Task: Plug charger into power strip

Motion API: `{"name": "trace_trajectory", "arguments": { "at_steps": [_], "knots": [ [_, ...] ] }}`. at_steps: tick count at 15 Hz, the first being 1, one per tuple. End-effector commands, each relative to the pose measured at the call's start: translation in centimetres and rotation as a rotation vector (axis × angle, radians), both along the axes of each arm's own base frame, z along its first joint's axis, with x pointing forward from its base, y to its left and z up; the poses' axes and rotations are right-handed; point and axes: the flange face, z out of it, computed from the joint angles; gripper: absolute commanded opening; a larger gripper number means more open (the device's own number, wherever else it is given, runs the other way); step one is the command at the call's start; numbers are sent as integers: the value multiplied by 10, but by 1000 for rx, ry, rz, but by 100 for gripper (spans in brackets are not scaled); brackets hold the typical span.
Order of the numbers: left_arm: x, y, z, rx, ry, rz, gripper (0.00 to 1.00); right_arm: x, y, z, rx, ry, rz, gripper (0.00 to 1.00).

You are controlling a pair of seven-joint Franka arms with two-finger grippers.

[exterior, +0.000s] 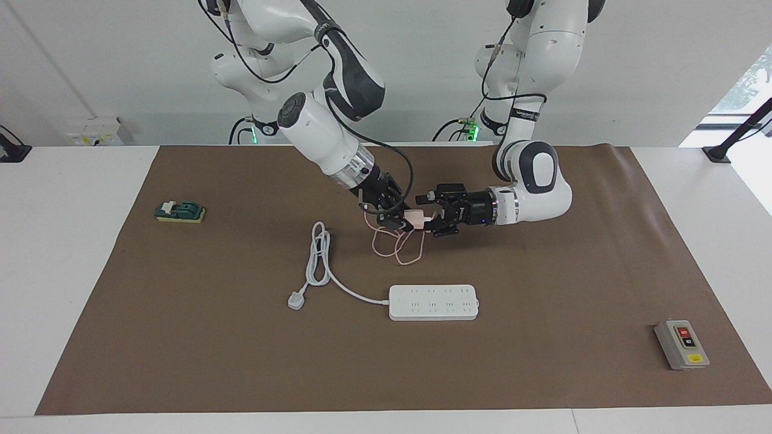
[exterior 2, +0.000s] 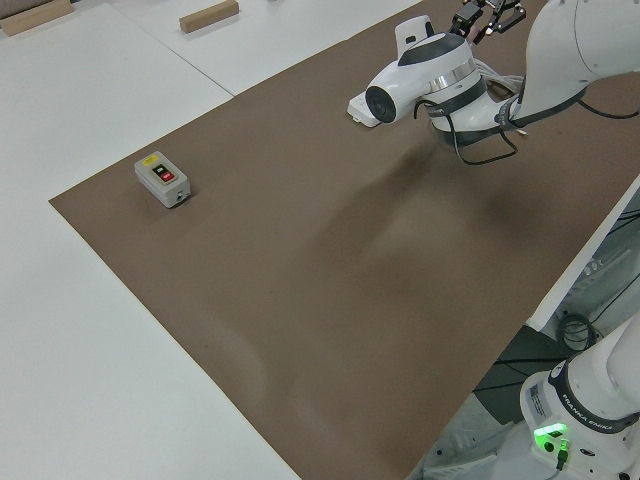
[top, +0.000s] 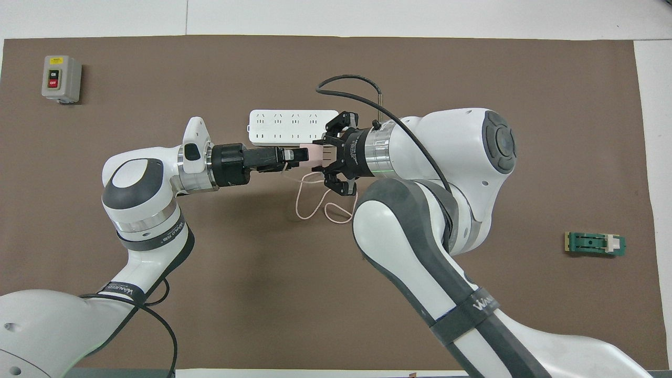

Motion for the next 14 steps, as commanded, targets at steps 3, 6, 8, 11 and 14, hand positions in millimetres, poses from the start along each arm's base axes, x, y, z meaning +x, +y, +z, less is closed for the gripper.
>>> {"name": "trace_trajectory", "arguments": {
  "at_steps": [3,6,8,11,14],
  "knots": [
    [18,5,6,38,-67,-15,100,3,-1,-1,24,10,-29,0],
    [29,14,4,75,-82,3,100,3,-2,-1,24,9,-30,0],
    [28,13,-5,78,-69,1,100,3,-1,-2,24,10,-29,0],
    [27,9,-8,78,-64,-6,100,4,-2,-1,24,9,-32,0],
    [21,0,-10,76,-59,-17,100,4,-2,-2,23,9,-33,0]
  ]
}}
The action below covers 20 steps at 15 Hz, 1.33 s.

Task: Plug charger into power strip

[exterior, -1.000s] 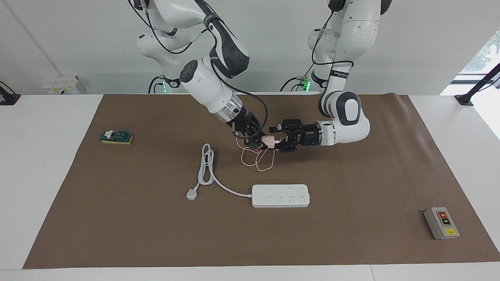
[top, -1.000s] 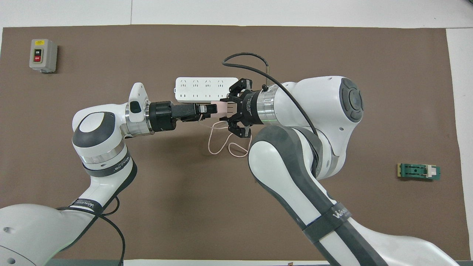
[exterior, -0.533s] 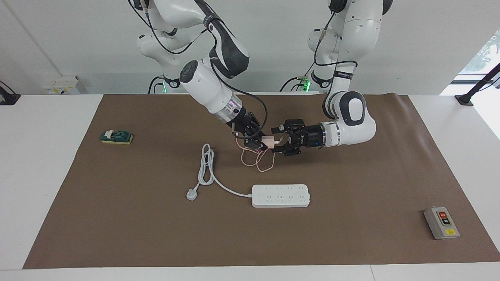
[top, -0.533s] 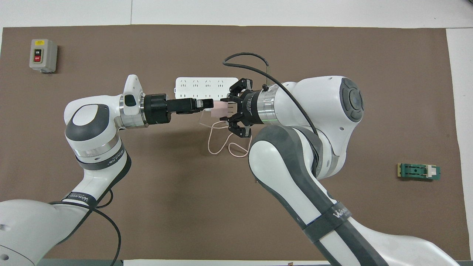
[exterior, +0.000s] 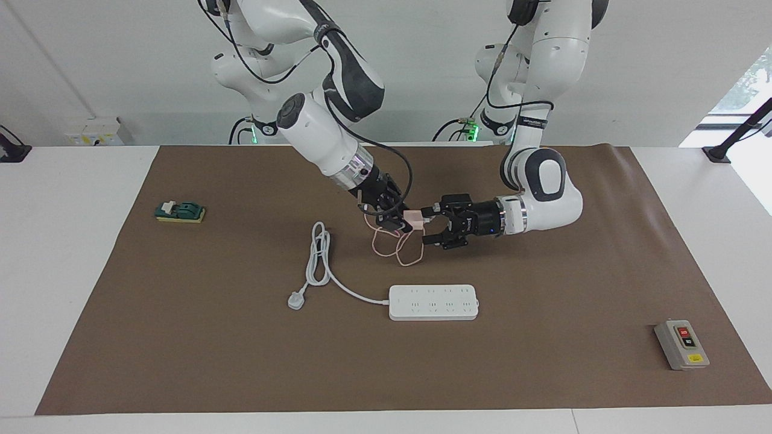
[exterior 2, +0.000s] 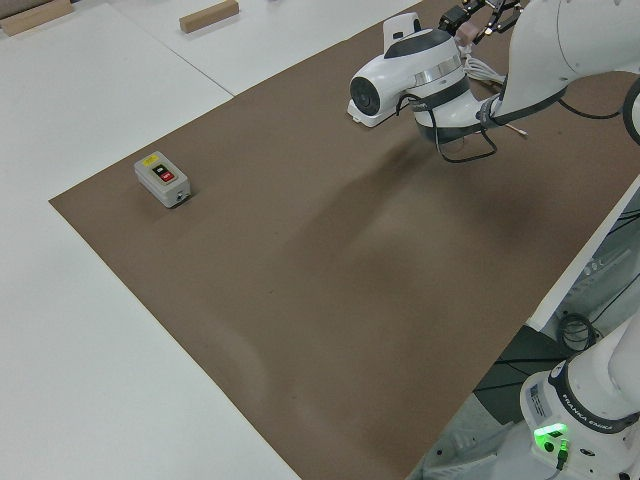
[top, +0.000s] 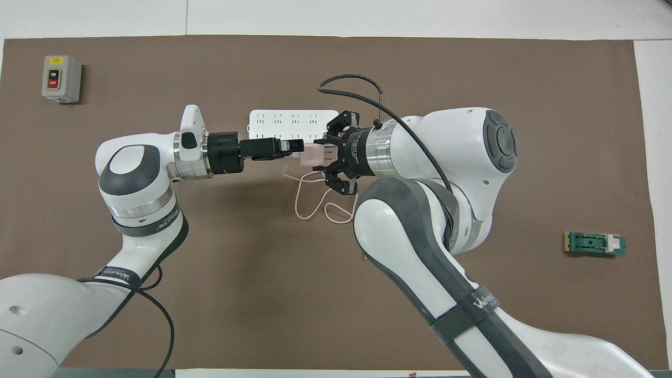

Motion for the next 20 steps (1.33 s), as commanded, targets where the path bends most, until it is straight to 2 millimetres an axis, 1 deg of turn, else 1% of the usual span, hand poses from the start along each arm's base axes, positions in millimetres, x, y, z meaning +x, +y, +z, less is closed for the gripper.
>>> {"name": "trace_trajectory", "arguments": {
  "at_steps": [1,6,7,8,9,10,12,13,14,16,17,20],
  "knots": [
    [1,-7,-2,12,-17,-7,100,2,0,-1,24,8,-27,0],
    [-1,-8,0,3,-18,-16,100,3,-2,-1,24,8,-30,0],
    [-1,-8,0,2,-16,-19,98,3,-2,-1,24,10,-30,0],
    [-2,-8,0,-2,-16,-23,88,3,-2,-1,24,10,-30,0],
    [-2,-8,2,-8,-17,-27,75,3,-2,-1,25,9,-31,0],
    [-2,-7,2,-12,-17,-32,57,3,-2,-1,25,10,-30,0],
    [-2,-5,4,-22,-18,-40,25,3,-2,-1,24,10,-30,0],
    [-2,-4,5,-26,-18,-44,11,3,-2,-1,25,9,-31,0],
    [-3,-4,5,-32,-17,-49,0,3,-2,0,26,8,-31,0],
    [-4,-2,4,-38,-11,-53,0,3,-2,-1,25,10,-30,0],
    [-2,3,5,-39,-13,-46,0,3,-2,-1,25,10,-30,0],
    [-2,4,5,-39,-11,-43,0,3,-2,-1,25,10,-32,0]
  ]
}}
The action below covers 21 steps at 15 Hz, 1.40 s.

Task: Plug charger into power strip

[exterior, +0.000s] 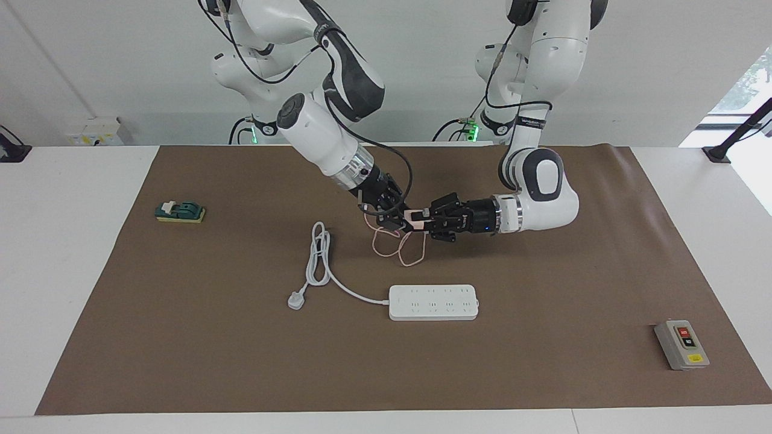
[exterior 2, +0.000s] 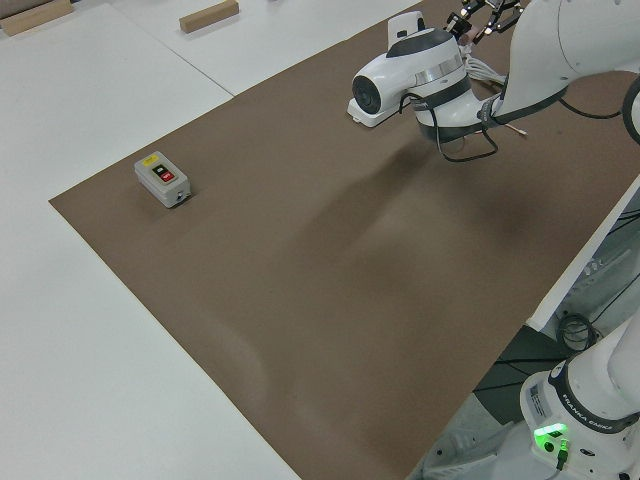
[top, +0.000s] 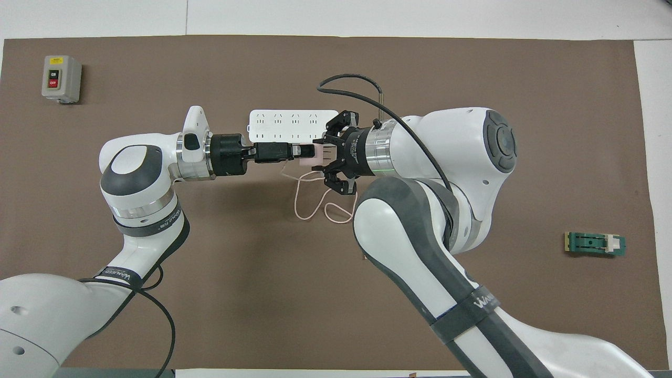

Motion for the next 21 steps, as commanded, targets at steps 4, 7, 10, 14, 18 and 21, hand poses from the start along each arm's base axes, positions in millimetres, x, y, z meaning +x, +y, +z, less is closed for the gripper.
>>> {"name": "trace_trajectory", "arguments": {
  "at_steps": [4,7,10,14,18,21],
  "knots": [
    [7,20,1,-5,-10,14,0,3,-3,-1,33,16,-41,100],
    [12,30,3,-3,-11,35,0,2,-2,-2,28,12,-31,100],
    [20,43,1,22,8,82,0,1,-7,0,20,11,-17,100],
    [36,68,2,105,47,137,0,9,-29,25,38,-33,-63,100],
    [51,105,7,296,107,211,0,22,-68,45,47,-68,-111,100],
    [64,148,37,502,108,211,0,19,-71,54,12,-169,17,100]
  ]
}}
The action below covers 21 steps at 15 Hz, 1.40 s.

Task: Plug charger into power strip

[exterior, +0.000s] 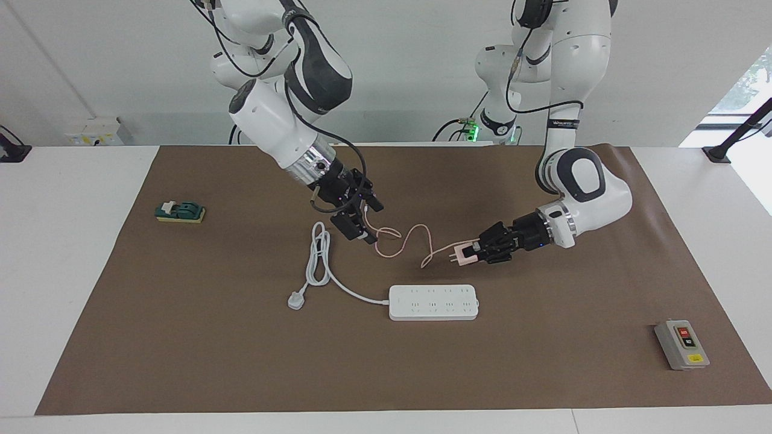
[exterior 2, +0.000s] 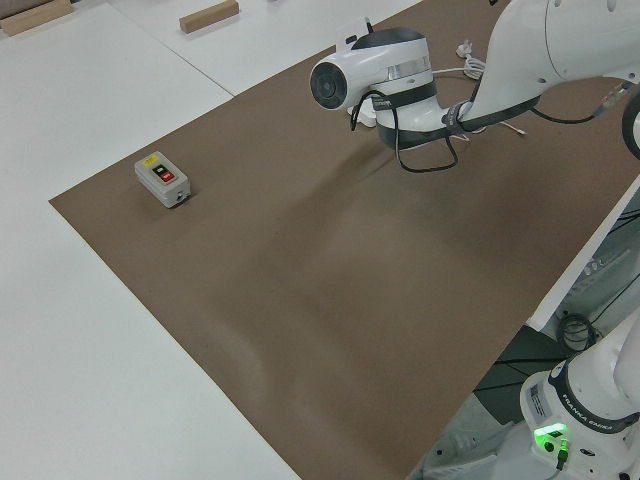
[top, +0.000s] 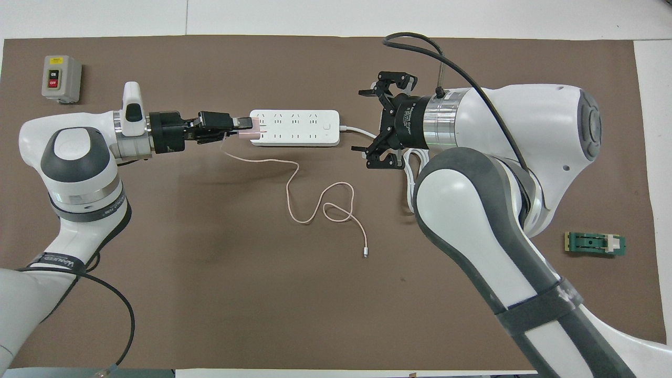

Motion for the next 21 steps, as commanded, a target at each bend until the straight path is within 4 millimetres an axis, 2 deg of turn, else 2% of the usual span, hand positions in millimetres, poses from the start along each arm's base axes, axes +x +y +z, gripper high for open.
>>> {"name": "trace_trajectory", "arguments": {
  "at_steps": [1,3,4,7,8,11,13,15,18,20,21],
  "knots": [
    [9,30,39,145,20,19,0,-8,-2,8,-58,-76,128,100],
    [14,40,65,276,51,16,0,-11,-21,14,-185,-137,296,100],
    [11,42,74,313,61,19,0,-17,-25,19,-235,-180,407,100],
    [10,56,96,436,48,-5,0,-25,-58,20,-338,-245,720,100],
    [11,55,109,474,59,-17,0,-30,-70,23,-386,-270,838,100],
    [12,61,119,588,56,-25,0,-46,-90,31,-542,-278,1103,100],
    [7,69,127,657,32,-33,0,-64,-101,45,-576,-279,1188,100],
    [7,64,131,663,42,-20,0,-75,-132,71,-607,-274,1176,100],
    [6,72,138,683,97,51,0,-77,-169,90,-675,-220,1159,100],
    [6,70,151,773,107,79,0,-75,-186,106,-724,-175,1218,100],
    [5,71,152,809,118,96,0,-73,-203,111,-715,-179,1214,100]
  ]
}}
